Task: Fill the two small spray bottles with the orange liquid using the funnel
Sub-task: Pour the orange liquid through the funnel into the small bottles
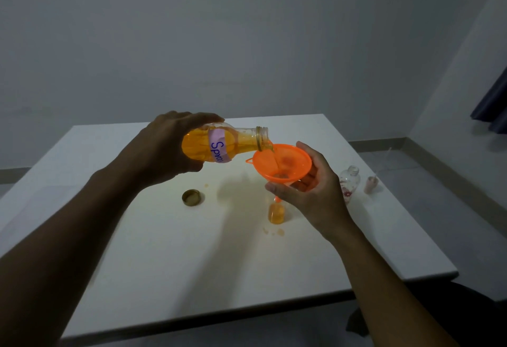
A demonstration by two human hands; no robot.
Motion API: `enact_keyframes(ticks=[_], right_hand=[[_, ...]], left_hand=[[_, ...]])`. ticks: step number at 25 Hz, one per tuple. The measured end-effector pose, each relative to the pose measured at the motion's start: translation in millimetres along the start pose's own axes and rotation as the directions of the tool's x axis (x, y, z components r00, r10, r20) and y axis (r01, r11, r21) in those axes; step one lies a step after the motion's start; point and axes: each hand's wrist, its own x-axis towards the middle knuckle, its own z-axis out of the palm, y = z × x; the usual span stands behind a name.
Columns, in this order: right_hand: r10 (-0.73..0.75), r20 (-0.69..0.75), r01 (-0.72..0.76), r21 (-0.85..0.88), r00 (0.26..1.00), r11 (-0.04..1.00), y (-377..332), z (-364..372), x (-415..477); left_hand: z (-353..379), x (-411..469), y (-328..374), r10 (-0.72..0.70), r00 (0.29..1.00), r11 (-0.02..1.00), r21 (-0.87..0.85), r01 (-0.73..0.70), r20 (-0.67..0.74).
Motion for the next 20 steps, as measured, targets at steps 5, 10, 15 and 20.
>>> enact_keyframes(ticks=[5,10,15,20], right_hand=[[0.007,-0.011,-0.007,-0.012,1.0,1.0,2,0,0],[0.012,-0.022,-0.012,-0.013,1.0,1.0,1,1,1],[0.005,-0.015,-0.005,-0.029,1.0,1.0,-3,-1,1],[0.0,-0.009,0.0,-0.022,1.0,1.0,-6,-1,2]], left_hand=[[0,0,-1,0.005,1.0,1.0,0.016,-0.005,0.003],[1,-1,-1,0.004,1.0,1.0,0.004,-0.004,-0.002],[5,-3,-1,-0.018,1.0,0.999,-0.036,0.018,-0.008],[11,-4,1,-0.021,0.999,0.994,-0.106,0.018,-0.027]])
